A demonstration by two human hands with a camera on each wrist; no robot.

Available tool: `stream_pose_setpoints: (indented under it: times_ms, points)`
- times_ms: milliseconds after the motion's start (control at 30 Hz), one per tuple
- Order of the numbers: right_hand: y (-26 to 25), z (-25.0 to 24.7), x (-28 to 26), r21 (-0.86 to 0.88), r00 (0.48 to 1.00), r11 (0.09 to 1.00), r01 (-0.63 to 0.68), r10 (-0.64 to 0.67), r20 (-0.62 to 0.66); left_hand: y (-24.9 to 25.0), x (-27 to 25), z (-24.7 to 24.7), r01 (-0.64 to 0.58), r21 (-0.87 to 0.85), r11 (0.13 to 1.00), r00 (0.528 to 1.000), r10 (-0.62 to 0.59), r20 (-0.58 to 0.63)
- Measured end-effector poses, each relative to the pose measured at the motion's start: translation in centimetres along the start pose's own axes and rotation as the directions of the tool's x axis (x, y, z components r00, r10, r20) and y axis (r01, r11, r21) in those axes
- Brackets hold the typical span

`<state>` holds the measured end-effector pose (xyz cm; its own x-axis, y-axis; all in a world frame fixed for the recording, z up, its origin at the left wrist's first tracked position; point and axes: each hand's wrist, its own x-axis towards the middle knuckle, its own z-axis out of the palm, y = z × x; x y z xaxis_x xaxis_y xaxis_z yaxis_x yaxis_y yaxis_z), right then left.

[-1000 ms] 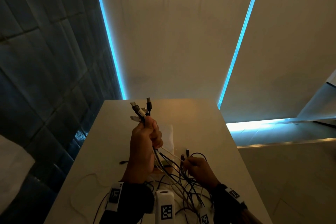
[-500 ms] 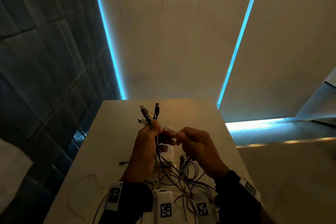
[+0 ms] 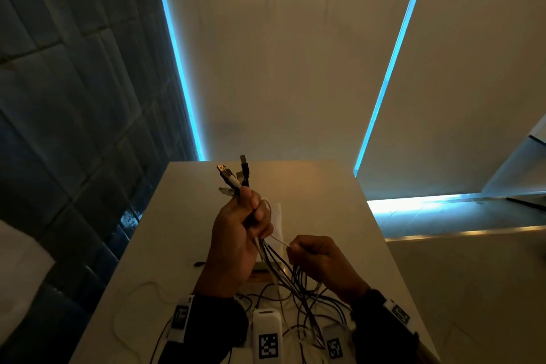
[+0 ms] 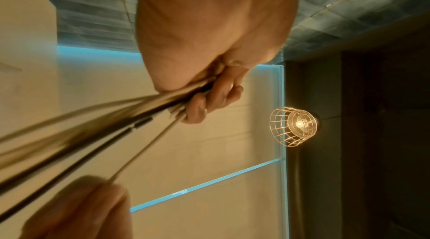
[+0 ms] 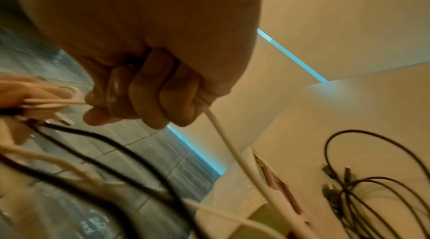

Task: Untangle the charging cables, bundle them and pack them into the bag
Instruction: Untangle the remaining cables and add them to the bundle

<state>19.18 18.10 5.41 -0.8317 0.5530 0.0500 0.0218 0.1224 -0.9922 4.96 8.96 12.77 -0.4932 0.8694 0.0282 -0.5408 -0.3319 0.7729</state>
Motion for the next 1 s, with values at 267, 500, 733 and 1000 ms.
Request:
stream_pose_setpoints:
  times_ms: [267, 500, 733, 1000]
  points:
    - [6.1, -0.9, 0.5, -0.179, 0.994, 0.982, -0.062, 0.044, -0.104, 0.1, -0.1, -0.3, -0.024, 0.034, 0.999, 1.000, 0.024, 0.001]
    - [9.0, -0.7, 0.3, -0.196, 0.985, 0.973, -0.125, 0.099, -0.139, 0.3, -0.3, -0.5, -0.031, 0.049, 0.998, 0.999, 0.032, -0.014]
    - [11.2, -1.2, -0.4, -0.208, 0.962, 0.951, -0.228, 0.187, -0.199, 0.8, -0.5, -0.5, -0.039, 0.077, 0.996, 0.999, 0.041, -0.027]
    - [5.2, -1.5, 1.1, -0.138, 0.889, 0.965, -0.223, 0.144, -0.435, 0.7, -0.1, -0.6, 0.023, 0.235, 0.972, 0.995, 0.001, -0.101]
